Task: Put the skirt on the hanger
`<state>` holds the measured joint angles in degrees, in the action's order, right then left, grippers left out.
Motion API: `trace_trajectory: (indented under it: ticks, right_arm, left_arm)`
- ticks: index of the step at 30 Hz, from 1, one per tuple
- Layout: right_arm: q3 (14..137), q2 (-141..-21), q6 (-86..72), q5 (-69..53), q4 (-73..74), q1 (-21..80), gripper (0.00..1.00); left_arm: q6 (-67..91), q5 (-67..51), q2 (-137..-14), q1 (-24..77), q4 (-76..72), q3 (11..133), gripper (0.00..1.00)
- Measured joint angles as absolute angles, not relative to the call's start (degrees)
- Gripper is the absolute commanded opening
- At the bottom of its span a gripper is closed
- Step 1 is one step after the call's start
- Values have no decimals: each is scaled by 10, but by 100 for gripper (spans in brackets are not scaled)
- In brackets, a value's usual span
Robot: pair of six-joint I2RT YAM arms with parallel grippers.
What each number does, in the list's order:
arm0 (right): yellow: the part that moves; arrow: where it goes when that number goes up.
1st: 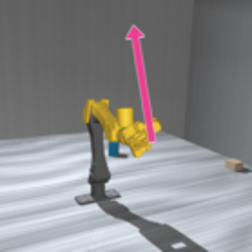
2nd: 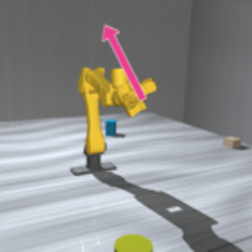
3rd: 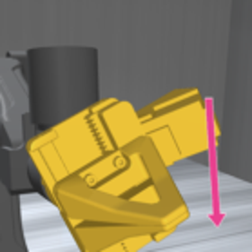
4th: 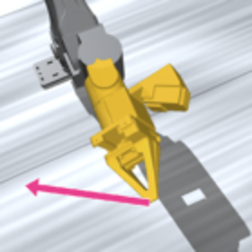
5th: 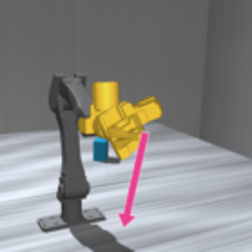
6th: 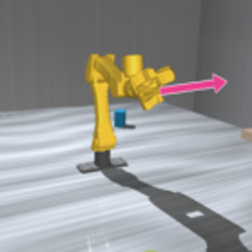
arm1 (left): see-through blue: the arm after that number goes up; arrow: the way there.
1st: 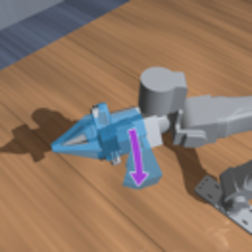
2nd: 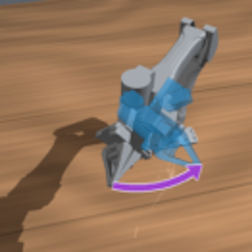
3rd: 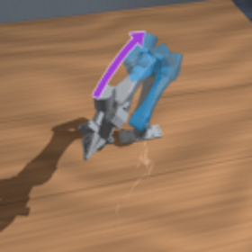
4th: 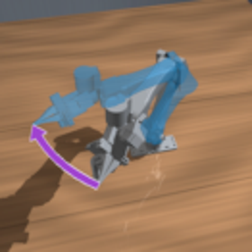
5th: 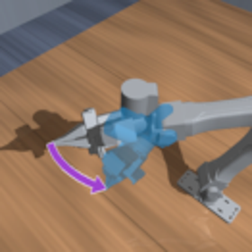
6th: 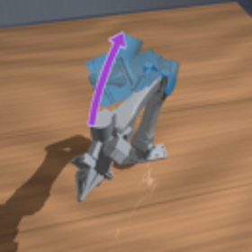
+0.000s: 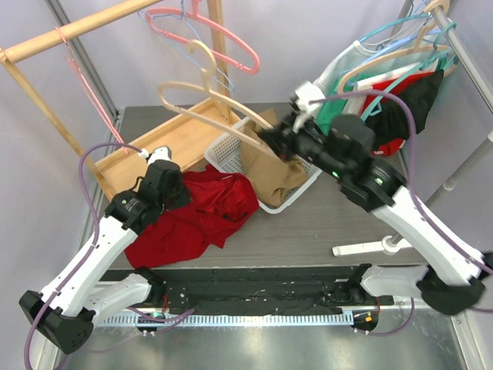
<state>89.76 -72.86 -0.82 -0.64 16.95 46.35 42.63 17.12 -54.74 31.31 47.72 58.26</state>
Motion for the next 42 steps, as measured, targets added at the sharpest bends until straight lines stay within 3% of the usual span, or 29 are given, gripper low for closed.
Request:
trace_trajectory:
  ticks: [4, 11, 21, 35, 42]
  right_arm:
    - [813, -580, -36, -1, 257, 464, 1]
    - [830, -469, -58, -2, 405, 464, 1]
    - [848, -440, -59, -51, 558, 464, 1]
    - [762, -443, -59, -110, 537, 464, 1]
    - [776, -442, -48, -116, 556, 464, 1]
  left_arm:
    - [411, 168, -550, 307, 485, 591, 0]
    - [399, 167, -581, 302, 505, 619, 0]
    - [398, 182, -623, 301, 524, 691, 0]
    - [398, 180, -632, 300, 532, 696, 0]
    - [400, 200, -632, 300, 535, 696, 0]
